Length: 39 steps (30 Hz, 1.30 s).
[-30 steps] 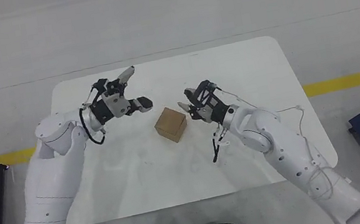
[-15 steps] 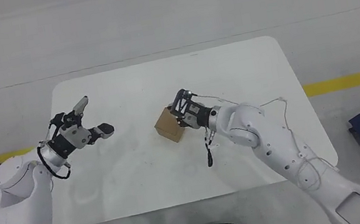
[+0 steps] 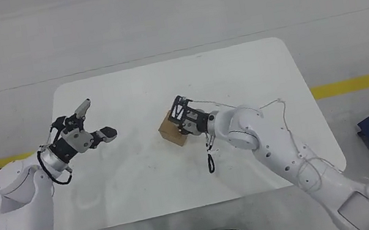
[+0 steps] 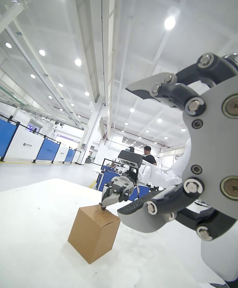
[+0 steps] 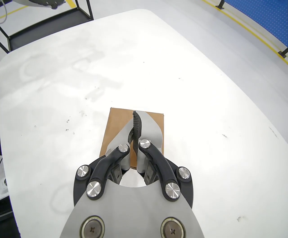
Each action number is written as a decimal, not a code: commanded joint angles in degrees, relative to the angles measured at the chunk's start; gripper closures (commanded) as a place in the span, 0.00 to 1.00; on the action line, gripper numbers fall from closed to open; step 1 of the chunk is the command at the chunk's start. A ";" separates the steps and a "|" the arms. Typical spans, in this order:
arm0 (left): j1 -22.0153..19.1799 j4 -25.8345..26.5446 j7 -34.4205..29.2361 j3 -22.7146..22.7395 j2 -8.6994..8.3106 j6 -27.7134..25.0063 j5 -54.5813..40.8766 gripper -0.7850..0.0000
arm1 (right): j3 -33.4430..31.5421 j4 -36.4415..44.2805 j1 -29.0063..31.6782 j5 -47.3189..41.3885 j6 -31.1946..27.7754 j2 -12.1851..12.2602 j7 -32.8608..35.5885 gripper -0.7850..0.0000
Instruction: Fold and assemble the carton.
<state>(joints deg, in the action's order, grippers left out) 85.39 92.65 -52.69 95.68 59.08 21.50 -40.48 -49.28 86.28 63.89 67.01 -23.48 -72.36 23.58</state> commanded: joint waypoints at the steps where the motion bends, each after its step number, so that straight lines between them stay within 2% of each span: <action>1: 0.00 0.00 0.00 0.00 0.00 0.00 0.00 0.00 | 0.06 -0.12 0.40 0.01 -0.20 0.02 0.13 1.00; 5: 0.00 0.00 0.00 0.00 0.00 0.00 0.00 0.00 | 1.39 -1.66 -0.14 0.01 -0.74 -0.35 1.47 1.00; 9: 0.00 0.00 0.00 0.00 0.00 0.00 0.00 0.00 | -2.21 0.58 1.93 -0.92 0.33 0.34 -2.71 1.00; 12: 0.00 0.00 0.00 0.00 0.00 0.00 0.00 0.00 | -8.47 3.84 8.31 -0.25 -0.68 2.27 -4.60 1.00; 17: 0.00 0.00 0.00 0.00 0.00 0.00 0.00 0.00 | -19.80 7.01 21.45 -0.13 -2.96 5.42 -3.31 1.00; 21: 0.18 -0.03 0.69 -0.06 0.01 -0.20 0.27 0.00 | -24.32 9.15 27.18 -1.44 -4.10 6.50 -2.72 1.00; 25: 0.54 -0.88 4.20 -0.23 -0.31 0.59 4.95 0.00 | -26.28 11.24 29.88 -2.91 -4.58 6.92 -3.94 1.00; 28: -3.61 -4.08 4.58 -4.12 -0.28 1.55 8.70 0.00 | -27.79 14.06 32.63 -2.86 -3.99 7.20 -6.23 1.00; 31: -11.47 -9.84 4.66 -11.39 0.43 1.65 11.94 0.00 | -30.06 17.96 36.59 -1.28 -2.78 7.60 -8.74 1.00; 34: -19.74 -15.84 5.03 -19.73 1.74 1.51 15.04 0.00 | -33.04 22.56 42.20 -0.36 -1.11 7.98 -11.77 1.00; 36: -24.61 -20.70 8.16 -24.28 2.72 2.60 17.79 0.00 | -34.91 25.07 45.97 0.26 0.09 8.17 -13.95 1.00; 39: -30.02 -26.68 11.89 -29.92 4.79 3.55 16.13 0.00 | -36.68 27.89 50.57 1.36 1.53 8.30 -17.17 1.00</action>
<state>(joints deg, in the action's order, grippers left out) 57.24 68.31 -41.92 67.98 63.15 24.86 -22.83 -85.57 113.47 113.04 68.09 -22.31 -64.08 7.41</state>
